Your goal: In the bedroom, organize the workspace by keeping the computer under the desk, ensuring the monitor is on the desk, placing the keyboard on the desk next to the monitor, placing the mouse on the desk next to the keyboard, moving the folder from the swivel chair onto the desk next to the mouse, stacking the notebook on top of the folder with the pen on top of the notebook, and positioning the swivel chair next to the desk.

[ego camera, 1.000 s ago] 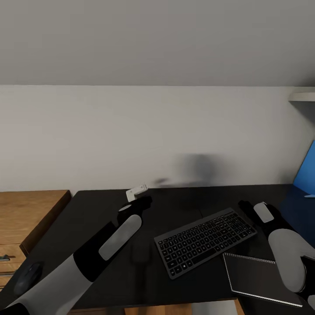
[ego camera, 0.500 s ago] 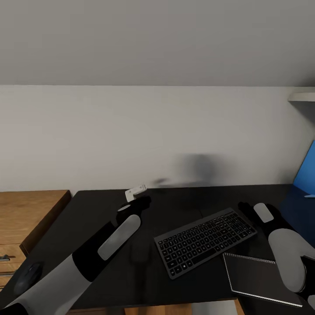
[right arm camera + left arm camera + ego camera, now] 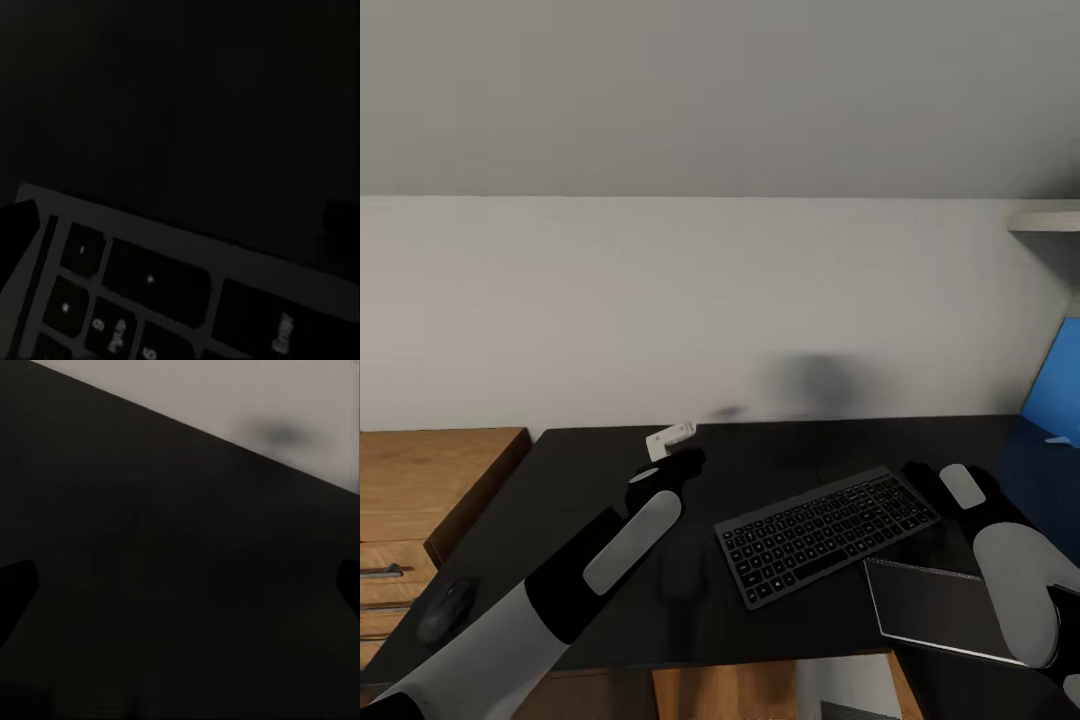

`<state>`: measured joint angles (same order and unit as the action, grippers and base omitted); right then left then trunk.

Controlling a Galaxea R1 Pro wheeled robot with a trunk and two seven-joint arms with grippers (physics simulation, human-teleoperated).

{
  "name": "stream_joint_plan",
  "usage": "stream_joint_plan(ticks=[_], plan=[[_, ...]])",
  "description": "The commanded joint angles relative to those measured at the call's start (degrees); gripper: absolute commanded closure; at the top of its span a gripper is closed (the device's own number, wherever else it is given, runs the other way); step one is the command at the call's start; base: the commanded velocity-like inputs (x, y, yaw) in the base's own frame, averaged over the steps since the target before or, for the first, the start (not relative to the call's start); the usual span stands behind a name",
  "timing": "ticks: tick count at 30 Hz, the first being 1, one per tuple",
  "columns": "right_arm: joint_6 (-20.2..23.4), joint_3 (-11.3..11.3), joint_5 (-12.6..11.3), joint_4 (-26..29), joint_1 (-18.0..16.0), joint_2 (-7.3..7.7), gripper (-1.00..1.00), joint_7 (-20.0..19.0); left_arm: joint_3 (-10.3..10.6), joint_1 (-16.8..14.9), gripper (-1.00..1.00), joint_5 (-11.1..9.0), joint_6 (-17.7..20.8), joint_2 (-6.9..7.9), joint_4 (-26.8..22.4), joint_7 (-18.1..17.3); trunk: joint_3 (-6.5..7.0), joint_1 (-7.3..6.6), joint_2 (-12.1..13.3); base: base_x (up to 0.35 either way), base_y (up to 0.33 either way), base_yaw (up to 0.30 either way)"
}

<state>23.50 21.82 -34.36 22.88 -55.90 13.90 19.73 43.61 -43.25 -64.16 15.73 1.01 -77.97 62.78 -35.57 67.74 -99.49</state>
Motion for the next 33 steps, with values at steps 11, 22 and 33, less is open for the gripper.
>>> stream_joint_plan(ticks=[11,22,33], plan=[[0.3,0.2,-0.7,-0.2,0.0,-0.17,-1.0,0.6,0.1,-0.1,-1.0,-0.1,0.4,0.04,-0.1,0.3,-0.07,-0.01,0.0,-0.034,0.033,0.0],[0.1,0.2,-0.5,-0.7,0.0,-0.19,-1.0,0.6,0.1,-0.1,-1.0,-0.1,0.4,0.04,-0.1,0.3,-0.07,-0.01,0.0,-0.021,0.098,0.0],[0.1,0.2,-0.5,-0.7,0.0,-0.19,-1.0,0.6,0.2,-0.1,-1.0,-0.1,0.4,0.04,-0.1,0.3,-0.07,-0.01,0.0,0.0,0.102,0.0]])
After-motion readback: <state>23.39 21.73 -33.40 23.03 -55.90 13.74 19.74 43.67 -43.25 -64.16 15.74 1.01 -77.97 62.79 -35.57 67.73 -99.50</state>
